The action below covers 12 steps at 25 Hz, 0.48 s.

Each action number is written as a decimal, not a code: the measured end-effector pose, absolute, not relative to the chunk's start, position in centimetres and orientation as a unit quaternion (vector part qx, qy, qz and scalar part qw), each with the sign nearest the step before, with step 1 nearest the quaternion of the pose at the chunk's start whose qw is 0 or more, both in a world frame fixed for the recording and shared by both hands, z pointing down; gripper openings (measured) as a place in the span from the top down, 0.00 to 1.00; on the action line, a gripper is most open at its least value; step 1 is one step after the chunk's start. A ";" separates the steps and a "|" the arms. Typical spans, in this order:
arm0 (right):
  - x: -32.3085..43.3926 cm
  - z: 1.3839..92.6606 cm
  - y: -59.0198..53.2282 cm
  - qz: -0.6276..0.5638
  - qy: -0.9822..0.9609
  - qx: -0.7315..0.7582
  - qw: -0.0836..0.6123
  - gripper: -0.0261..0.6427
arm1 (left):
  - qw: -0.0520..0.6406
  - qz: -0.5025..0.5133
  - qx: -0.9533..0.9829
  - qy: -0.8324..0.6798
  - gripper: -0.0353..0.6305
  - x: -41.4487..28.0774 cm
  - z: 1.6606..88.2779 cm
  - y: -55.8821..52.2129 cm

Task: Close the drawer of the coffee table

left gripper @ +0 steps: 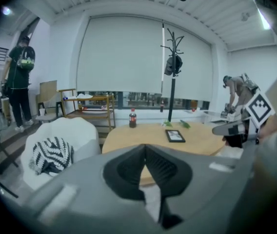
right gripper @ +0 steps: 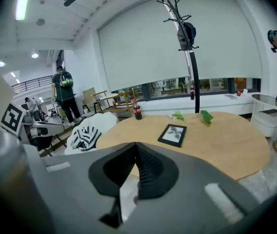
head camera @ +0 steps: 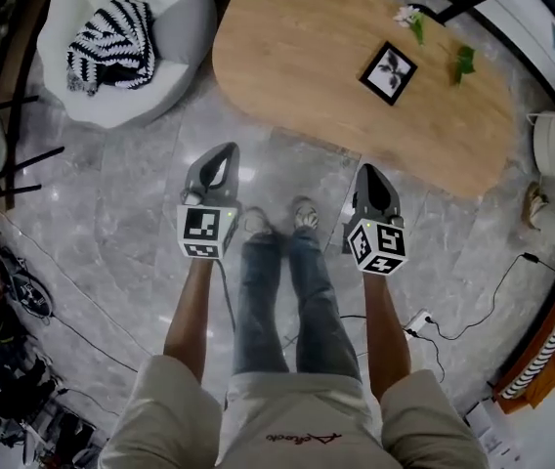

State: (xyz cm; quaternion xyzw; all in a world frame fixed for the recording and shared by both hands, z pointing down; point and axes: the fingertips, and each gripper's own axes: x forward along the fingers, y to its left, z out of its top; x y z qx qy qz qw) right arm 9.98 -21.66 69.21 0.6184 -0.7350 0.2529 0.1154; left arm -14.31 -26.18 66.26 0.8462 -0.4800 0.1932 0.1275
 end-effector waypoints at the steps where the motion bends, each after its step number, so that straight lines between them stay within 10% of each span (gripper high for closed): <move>1: 9.8 67.7 -21.6 0.247 -0.739 0.617 0.113 0.95 | 0.124 0.189 0.846 -0.484 0.94 -14.4 64.7 -26.1; 12: 9.3 52.0 -19.9 0.193 -0.763 0.610 0.088 0.95 | 0.114 0.150 0.839 -0.511 0.94 -14.6 50.4 -22.6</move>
